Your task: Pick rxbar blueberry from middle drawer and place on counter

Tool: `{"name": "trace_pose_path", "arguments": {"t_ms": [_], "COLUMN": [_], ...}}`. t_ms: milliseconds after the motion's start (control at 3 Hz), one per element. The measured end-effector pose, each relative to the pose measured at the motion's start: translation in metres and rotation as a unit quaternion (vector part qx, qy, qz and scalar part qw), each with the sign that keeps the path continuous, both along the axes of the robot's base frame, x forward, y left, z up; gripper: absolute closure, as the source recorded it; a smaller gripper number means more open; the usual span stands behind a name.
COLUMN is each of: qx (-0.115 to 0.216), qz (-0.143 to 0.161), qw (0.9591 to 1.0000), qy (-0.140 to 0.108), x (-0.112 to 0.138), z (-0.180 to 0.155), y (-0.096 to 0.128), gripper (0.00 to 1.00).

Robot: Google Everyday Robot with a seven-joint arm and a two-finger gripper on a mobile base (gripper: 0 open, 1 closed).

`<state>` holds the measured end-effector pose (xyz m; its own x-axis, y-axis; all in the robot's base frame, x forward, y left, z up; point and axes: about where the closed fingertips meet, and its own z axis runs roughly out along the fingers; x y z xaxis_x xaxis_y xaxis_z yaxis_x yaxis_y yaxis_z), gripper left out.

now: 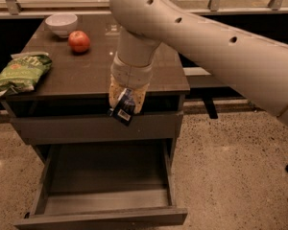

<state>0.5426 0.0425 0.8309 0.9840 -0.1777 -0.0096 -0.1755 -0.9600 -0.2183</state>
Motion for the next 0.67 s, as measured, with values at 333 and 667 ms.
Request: {"name": "trace_pose_path", "arguments": {"t_ms": [333, 667], "qx": [-0.011, -0.020], "qz": [0.018, 0.015], "qw": [0.9997, 0.9997], "qy": [0.012, 0.002], "x": [-0.029, -0.033], "z": [0.005, -0.007], "y": [-0.014, -0.011], "gripper": [1.00, 1.00]}}
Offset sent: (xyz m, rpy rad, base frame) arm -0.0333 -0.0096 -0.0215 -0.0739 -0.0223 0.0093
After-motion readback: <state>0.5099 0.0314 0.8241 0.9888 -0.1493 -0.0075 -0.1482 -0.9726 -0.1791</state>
